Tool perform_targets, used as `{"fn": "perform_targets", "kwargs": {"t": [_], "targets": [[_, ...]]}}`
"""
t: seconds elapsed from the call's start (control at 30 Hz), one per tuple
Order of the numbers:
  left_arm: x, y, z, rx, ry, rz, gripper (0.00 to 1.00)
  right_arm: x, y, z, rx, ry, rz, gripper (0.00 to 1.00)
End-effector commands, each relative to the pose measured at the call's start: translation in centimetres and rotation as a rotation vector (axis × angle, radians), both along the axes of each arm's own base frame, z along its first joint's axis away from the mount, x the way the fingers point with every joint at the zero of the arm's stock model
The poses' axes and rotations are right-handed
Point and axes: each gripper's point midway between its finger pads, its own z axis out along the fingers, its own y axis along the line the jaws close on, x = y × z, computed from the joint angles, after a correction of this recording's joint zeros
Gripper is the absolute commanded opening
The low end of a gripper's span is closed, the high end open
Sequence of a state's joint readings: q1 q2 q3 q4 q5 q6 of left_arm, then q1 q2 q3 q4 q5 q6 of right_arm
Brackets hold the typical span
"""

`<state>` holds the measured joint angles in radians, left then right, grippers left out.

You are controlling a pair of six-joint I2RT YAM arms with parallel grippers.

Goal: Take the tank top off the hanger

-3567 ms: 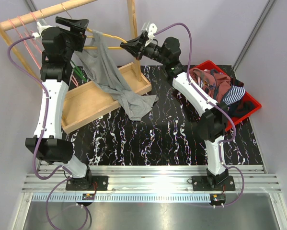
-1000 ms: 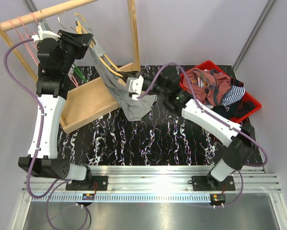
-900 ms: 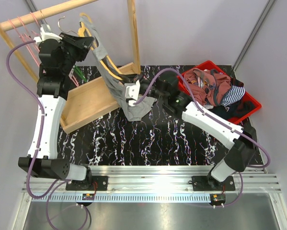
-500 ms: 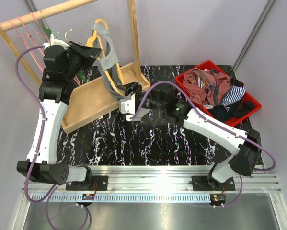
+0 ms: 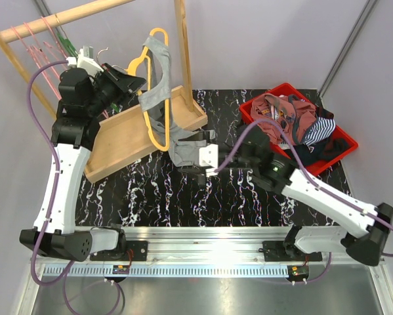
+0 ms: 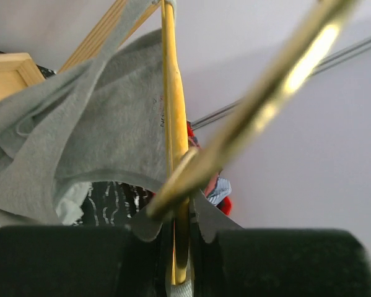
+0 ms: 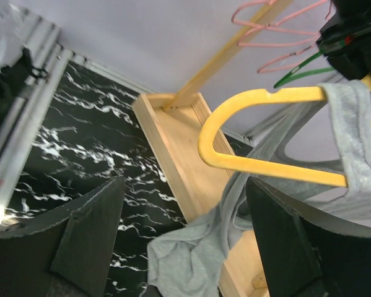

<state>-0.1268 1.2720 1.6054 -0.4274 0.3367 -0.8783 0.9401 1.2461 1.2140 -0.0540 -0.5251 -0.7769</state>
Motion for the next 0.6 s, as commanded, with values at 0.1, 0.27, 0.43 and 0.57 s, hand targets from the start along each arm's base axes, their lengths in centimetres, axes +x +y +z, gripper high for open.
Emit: {"fn": "perform_targets", "kwargs": {"t": [0.1,0.27,0.43,0.57], "targets": [[-2.6,-0.7,2.0,0.147,-0.189,-0.108,0.00,-3.3,-3.2,3.7,0.118,0.170,0.071,0.87],[-4.4,-1.9,1.1,0.260,-0.263,-0.208,0.00,2.4,-5.4,5.3,0.199,0.381,-0.091,0.88],[-7.0,-4.2,-0.6,0.392,-0.298,-0.322,0.00,10.8,-8.0,7.2,0.292,0.533,-0.219,0.89],[-8.0,-5.3,-2.1,0.453,-0.293,-0.348,0.00,12.2,-8.3,7.9,0.297,0.534,-0.224,0.87]]}}
